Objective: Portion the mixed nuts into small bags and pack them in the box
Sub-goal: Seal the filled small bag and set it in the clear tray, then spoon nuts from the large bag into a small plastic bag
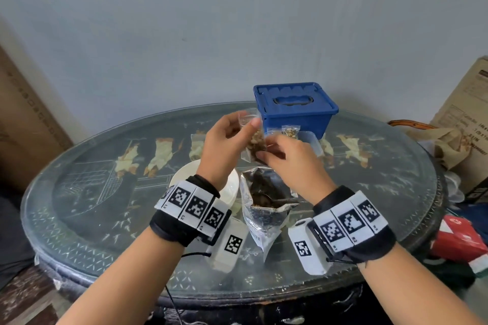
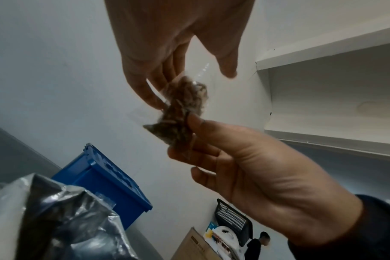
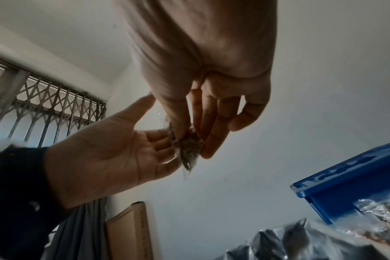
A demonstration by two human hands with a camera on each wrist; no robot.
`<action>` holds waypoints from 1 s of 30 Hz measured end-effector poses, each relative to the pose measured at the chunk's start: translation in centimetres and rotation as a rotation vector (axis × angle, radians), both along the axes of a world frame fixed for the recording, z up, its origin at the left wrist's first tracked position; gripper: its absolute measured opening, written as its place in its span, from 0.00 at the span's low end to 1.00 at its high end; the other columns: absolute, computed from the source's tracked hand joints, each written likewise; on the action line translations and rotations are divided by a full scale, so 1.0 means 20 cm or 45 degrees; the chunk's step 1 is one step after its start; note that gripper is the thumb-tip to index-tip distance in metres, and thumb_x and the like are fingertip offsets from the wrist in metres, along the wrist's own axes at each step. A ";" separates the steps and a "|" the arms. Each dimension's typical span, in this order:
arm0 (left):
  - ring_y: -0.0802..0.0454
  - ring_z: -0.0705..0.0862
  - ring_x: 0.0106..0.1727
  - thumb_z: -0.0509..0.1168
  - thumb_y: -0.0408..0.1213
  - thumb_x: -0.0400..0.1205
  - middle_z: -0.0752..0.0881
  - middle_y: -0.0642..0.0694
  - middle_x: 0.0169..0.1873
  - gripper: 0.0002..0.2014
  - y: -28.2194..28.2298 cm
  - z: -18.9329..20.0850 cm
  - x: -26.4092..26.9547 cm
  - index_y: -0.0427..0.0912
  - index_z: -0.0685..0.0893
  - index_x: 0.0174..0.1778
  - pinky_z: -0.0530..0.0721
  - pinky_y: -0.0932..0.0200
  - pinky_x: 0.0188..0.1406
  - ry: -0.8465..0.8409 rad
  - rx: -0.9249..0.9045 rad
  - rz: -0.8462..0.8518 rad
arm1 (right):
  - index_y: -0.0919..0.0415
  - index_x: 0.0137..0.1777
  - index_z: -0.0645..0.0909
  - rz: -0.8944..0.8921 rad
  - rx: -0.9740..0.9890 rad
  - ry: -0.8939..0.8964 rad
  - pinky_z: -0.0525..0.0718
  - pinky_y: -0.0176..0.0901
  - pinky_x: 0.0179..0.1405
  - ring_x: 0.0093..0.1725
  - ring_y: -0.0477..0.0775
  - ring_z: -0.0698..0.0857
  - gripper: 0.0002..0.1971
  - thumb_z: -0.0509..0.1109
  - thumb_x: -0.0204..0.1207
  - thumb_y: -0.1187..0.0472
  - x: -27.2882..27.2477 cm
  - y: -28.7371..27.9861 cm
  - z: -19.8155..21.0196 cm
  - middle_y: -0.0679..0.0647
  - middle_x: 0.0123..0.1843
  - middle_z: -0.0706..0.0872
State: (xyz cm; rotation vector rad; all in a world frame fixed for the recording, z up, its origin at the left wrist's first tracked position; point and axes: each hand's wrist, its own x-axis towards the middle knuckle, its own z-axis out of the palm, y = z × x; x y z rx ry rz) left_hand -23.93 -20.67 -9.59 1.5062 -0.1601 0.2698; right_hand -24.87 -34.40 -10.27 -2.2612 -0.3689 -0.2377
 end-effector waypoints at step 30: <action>0.63 0.85 0.37 0.65 0.33 0.80 0.88 0.55 0.29 0.06 0.07 -0.14 0.07 0.43 0.83 0.37 0.81 0.64 0.37 0.046 0.158 -0.021 | 0.54 0.45 0.83 0.035 0.579 0.126 0.87 0.42 0.32 0.44 0.54 0.89 0.04 0.68 0.79 0.63 0.21 -0.10 0.22 0.60 0.49 0.88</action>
